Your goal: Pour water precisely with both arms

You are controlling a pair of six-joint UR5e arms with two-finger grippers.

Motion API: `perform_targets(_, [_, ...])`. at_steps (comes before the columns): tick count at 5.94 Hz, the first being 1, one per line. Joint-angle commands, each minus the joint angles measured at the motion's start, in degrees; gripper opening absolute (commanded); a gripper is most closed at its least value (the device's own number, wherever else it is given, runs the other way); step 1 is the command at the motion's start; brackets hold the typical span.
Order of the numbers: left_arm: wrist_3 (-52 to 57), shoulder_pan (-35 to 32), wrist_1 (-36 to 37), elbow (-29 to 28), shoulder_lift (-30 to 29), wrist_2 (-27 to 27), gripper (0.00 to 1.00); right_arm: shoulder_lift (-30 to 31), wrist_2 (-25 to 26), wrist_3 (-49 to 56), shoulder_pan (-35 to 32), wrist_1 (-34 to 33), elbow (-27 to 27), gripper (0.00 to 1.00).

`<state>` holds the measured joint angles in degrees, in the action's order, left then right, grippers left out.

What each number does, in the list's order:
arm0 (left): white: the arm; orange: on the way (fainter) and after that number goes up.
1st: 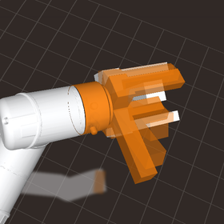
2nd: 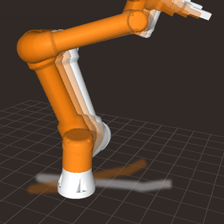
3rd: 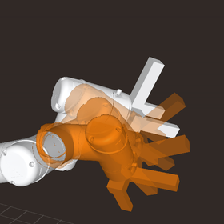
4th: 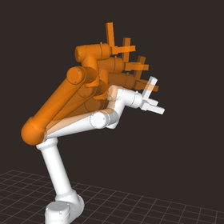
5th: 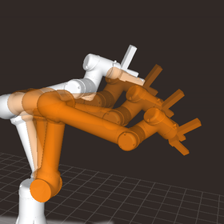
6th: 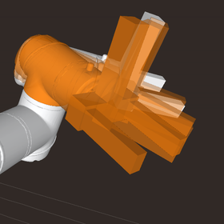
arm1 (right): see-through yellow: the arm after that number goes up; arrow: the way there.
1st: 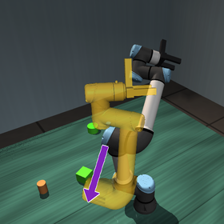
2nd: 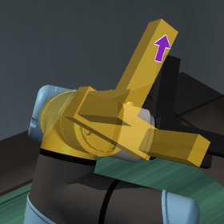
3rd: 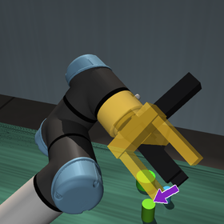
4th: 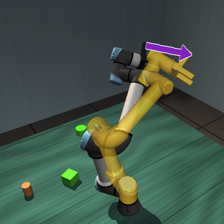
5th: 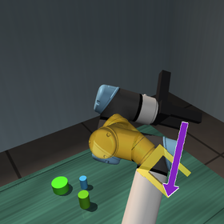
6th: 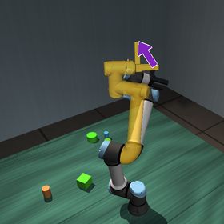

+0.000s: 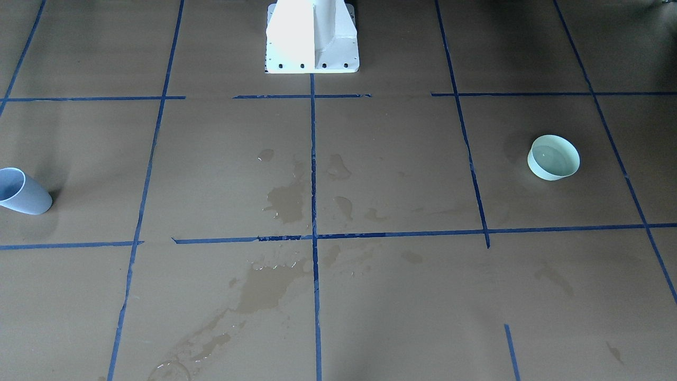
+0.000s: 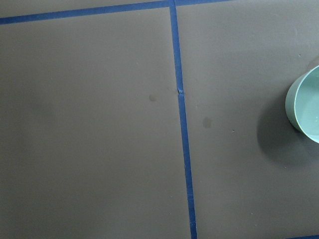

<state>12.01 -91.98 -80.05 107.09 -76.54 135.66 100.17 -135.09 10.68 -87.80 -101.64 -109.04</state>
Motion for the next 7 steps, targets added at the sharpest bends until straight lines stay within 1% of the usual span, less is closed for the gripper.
perform_targets(1, [-0.06,-0.04,-0.1,0.04,-0.01,0.13,1.0,0.02,0.0,-0.05,0.0,0.03,-0.03,1.0])
perform_targets(2, [-3.11,0.05,-0.01,0.13,-0.18,0.13,1.0,0.02,-0.09,-0.05,0.0,0.03,-0.03,1.0])
perform_targets(3, [-12.01,0.14,-0.19,1.09,-0.45,0.04,1.0,0.02,-0.09,-0.22,0.0,0.12,-0.03,1.0])
perform_targets(4, [-12.1,0.22,-1.06,1.19,-0.45,-0.05,1.0,0.02,-0.09,-0.31,0.0,0.04,-0.03,1.0])
perform_targets(6, [-10.44,0.22,-9.73,2.07,4.18,-0.05,1.0,0.02,-0.09,-0.49,0.09,0.04,-0.03,1.0])
perform_targets(7, [-10.43,0.23,-10.2,1.28,5.77,-0.14,1.0,0.02,-0.09,-0.66,0.35,0.12,-0.03,1.0])
